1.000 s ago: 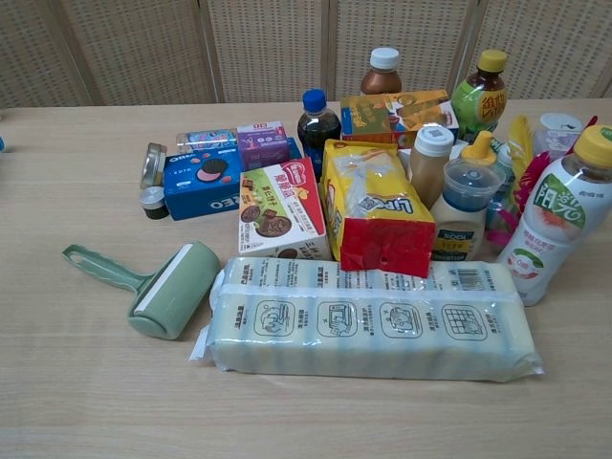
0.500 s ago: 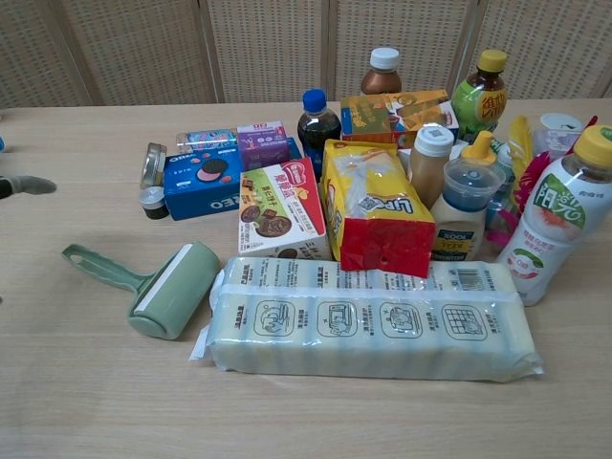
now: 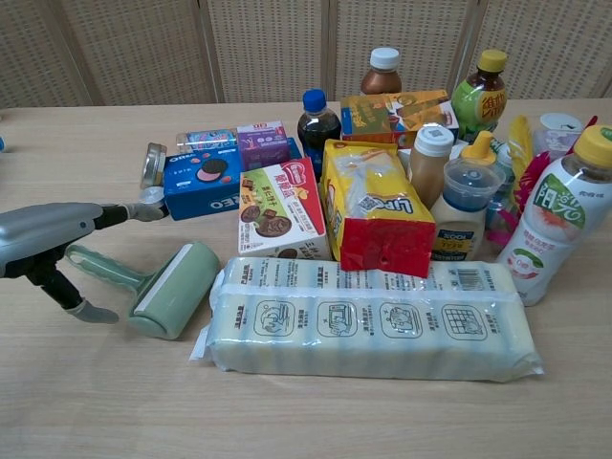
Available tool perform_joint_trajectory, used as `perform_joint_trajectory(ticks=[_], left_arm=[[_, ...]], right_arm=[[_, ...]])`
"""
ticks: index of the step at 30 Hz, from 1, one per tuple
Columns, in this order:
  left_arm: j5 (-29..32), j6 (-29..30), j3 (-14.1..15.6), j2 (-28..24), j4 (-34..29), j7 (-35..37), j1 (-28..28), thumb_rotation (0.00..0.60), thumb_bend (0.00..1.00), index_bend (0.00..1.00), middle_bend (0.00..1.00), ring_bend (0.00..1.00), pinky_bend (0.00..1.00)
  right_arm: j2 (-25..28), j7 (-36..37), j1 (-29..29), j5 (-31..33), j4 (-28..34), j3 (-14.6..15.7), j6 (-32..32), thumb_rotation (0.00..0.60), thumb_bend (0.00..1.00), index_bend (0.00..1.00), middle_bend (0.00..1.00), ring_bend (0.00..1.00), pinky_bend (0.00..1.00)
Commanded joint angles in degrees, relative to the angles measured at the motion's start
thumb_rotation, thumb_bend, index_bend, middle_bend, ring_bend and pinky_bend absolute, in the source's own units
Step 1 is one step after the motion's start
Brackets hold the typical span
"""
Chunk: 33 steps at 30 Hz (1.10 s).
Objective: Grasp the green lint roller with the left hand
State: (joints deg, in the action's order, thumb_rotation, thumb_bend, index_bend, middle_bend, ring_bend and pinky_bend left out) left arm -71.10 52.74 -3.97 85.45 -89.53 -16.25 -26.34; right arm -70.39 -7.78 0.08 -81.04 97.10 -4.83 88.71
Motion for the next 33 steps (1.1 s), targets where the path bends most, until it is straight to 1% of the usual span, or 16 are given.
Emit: perform_joint_trajectory(ticks=[1,3,6,14,19,26,27,28,30,31,33], left_arm=[[-0.21,-1.90,0.08,0.20,-0.64,1.42,-1.43,0.498,0.00,0.00,0.00,0.00,0.00],[-0.53,-2.49,0.32,0.10,-0.89,1.49,-2.11,0.467,0.00,0.00,0.00,0.00,0.00],[-0.50,-2.82,0.61,0.32,-0.75,0.90,-2.86,0.447,0.00,0.00,0.00,0.00,0.00],[0.64,-4.75,1.56,1.41,0.50,-0.29,-4.88,0.447,0.00,0.00,0.00,0.00,0.00],[1.19,-4.59,2.13,1.58,1.64,-0.85,-5.25,0.444,0.00,0.00,0.00,0.00,0.00],[1.16,-3.59,2.11,4.00,3.85,-1.57,-5.96,0.447,0.00,0.00,0.00,0.00,0.00],[1.12,-3.33,2.01,4.68,4.45,-1.73,-6.11,0.455,0.00,0.00,0.00,0.00,0.00],[1.08,-3.14,1.95,5.19,4.93,-1.89,-6.23,0.477,0.00,0.00,0.00,0.00,0.00],[1.51,-3.16,1.93,6.11,5.80,-2.52,-6.52,0.538,0.00,0.00,0.00,0.03,0.00],[1.76,-3.13,1.88,6.42,6.03,-2.71,-6.61,0.568,0.00,0.00,0.00,0.07,0.00],[2.33,-2.68,1.82,7.14,6.75,-3.32,-6.62,0.597,0.00,0.00,0.01,0.18,0.00]], right_arm=[[0.03,0.24,-0.17,0.17,-0.19,-0.03,0.06,0.393,0.15,0.00,0.00,0.00,0.00],[0.10,0.45,-0.32,0.23,-0.26,-0.09,0.22,0.391,0.15,0.00,0.00,0.00,0.00],[0.23,0.76,-0.52,0.29,-0.39,-0.13,0.39,0.391,0.15,0.00,0.00,0.00,0.00],[0.46,1.46,-1.19,0.44,-0.74,-0.14,0.96,0.390,0.15,0.00,0.00,0.00,0.00],[0.61,1.80,-1.42,0.53,-0.92,-0.19,1.04,0.392,0.15,0.00,0.00,0.00,0.00],[0.59,2.09,-1.65,0.33,-0.96,-0.31,1.40,0.395,0.15,0.00,0.00,0.00,0.00],[0.64,2.23,-1.77,0.36,-0.99,-0.34,1.53,0.394,0.15,0.00,0.00,0.00,0.00],[0.68,2.34,-1.88,0.38,-1.05,-0.35,1.65,0.392,0.15,0.00,0.00,0.00,0.00],[0.75,2.64,-2.14,0.46,-1.21,-0.39,1.95,0.393,0.15,0.00,0.00,0.00,0.00],[0.78,2.81,-2.25,0.48,-1.28,-0.41,2.08,0.393,0.15,0.00,0.00,0.00,0.00],[0.86,3.17,-2.48,0.59,-1.44,-0.47,2.29,0.392,0.15,0.00,0.00,0.00,0.00]])
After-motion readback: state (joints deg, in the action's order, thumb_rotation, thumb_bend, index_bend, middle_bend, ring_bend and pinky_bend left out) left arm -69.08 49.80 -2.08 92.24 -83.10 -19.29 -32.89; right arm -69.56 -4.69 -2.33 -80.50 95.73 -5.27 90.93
